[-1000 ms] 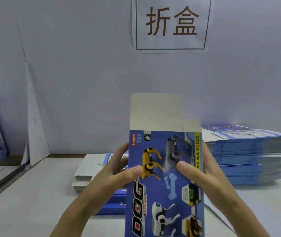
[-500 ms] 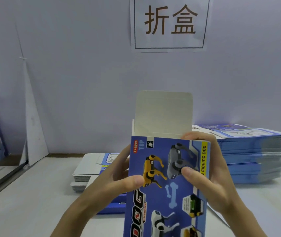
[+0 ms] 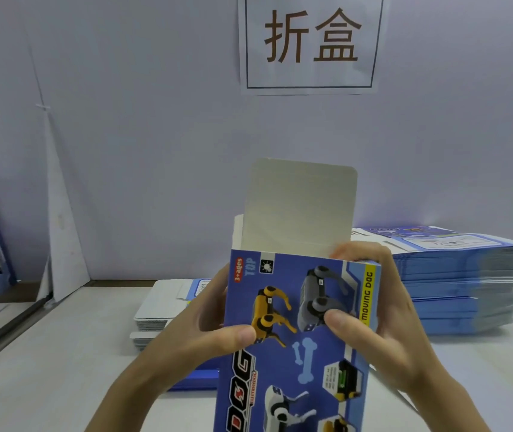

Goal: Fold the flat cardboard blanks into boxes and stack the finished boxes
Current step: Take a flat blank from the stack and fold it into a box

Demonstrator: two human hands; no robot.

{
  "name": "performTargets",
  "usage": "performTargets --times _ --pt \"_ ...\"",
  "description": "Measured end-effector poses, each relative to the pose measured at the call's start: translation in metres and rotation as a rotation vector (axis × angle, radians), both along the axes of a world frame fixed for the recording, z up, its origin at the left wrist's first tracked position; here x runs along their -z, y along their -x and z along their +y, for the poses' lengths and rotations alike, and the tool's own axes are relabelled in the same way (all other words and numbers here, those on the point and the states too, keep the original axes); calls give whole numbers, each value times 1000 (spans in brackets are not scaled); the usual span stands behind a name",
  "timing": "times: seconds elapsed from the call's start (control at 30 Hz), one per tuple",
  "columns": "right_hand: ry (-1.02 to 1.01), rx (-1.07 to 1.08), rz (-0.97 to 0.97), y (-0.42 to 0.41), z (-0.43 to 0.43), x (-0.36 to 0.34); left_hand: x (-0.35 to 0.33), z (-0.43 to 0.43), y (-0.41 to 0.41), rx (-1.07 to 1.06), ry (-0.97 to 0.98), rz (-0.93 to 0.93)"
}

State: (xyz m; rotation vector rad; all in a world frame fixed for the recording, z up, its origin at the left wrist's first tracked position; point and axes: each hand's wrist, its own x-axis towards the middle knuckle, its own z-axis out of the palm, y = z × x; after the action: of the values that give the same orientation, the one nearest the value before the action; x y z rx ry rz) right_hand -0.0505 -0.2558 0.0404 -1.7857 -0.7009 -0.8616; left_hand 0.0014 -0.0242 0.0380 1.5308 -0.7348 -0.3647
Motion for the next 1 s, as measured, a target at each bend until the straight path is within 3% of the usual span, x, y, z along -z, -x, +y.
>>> performTargets --times 0.33,0.5,0.6,0.77,1.0 --pt "-98 -98 87 3 3 -1 2 -7 2 -91 27 -44" --pt "-17 -64 19 3 3 -3 1 -21 14 -243 172 -526" --pt "-20 -78 -22 4 3 -5 -2 -19 20 -240 238 -580" --pt "-36 -106 -36 5 5 -6 -7 -14 22 -310 186 -694" --pt "63 -74 -34 10 8 -10 -4 -16 20 -341 296 -692"
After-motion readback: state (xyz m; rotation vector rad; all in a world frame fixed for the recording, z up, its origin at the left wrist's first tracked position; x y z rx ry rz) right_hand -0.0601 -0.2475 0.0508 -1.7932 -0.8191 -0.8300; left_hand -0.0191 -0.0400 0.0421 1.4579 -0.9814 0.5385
